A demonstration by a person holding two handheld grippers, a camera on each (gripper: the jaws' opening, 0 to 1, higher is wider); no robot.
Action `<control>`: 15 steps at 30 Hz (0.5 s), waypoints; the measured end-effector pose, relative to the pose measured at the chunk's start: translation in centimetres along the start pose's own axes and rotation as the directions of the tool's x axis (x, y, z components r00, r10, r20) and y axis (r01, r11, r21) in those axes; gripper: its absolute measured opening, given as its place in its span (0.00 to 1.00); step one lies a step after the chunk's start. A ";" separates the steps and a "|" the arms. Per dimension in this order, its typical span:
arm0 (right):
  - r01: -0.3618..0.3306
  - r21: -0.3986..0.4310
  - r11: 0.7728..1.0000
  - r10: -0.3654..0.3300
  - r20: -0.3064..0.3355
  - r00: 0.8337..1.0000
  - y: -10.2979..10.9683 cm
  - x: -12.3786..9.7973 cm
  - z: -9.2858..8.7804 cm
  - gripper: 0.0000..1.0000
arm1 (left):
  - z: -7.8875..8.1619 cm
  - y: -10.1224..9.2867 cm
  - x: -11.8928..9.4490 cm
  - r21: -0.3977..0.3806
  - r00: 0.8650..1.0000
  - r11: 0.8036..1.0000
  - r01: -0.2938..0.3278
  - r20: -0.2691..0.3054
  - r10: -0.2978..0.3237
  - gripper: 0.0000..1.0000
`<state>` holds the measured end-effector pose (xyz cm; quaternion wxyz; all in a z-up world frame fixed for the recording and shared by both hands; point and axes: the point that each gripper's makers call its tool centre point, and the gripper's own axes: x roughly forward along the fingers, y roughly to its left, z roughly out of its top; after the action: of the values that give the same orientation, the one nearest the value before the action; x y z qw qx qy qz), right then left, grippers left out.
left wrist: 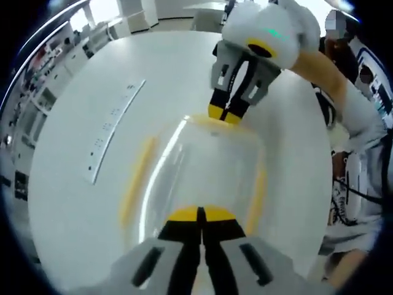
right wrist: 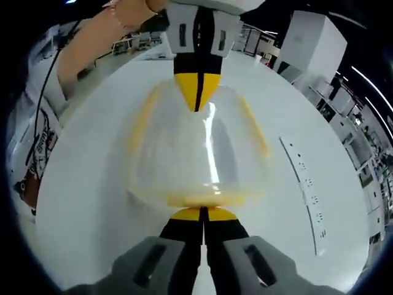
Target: Snap each plastic latch of the storage box into its locked position after aligning the lid with the box until every specified latch is closed and the lid sits flush.
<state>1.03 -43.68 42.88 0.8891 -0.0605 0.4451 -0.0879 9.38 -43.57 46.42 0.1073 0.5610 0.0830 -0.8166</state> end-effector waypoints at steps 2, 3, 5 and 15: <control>0.000 -0.001 1.000 0.000 -0.020 1.000 0.1 0.2 0.0 0.00 | -0.2 -0.1 -0.1 -0.008 1.000 1.000 -0.004 -0.008 0.004 0.00; 0.002 -0.005 1.000 -0.002 -0.024 1.000 0.1 0.2 0.1 0.00 | -0.3 -0.1 -0.1 -0.011 1.000 1.000 -0.005 -0.009 0.005 0.00; 0.009 -0.004 1.000 -0.009 -0.038 0.999 0.2 0.3 0.1 0.00 | -0.4 0.0 -0.2 -0.025 1.000 1.000 -0.004 -0.005 0.004 0.00; 0.135 0.036 0.990 -0.134 -0.020 0.991 -0.9 -4.2 2.4 0.00 | -0.2 0.2 -0.3 -0.076 0.995 0.997 0.009 0.100 -0.001 0.00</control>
<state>0.44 -43.64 47.77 0.8783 -0.0729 0.4458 -0.1564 9.69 -43.65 46.62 0.1306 0.5146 0.1099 -0.8403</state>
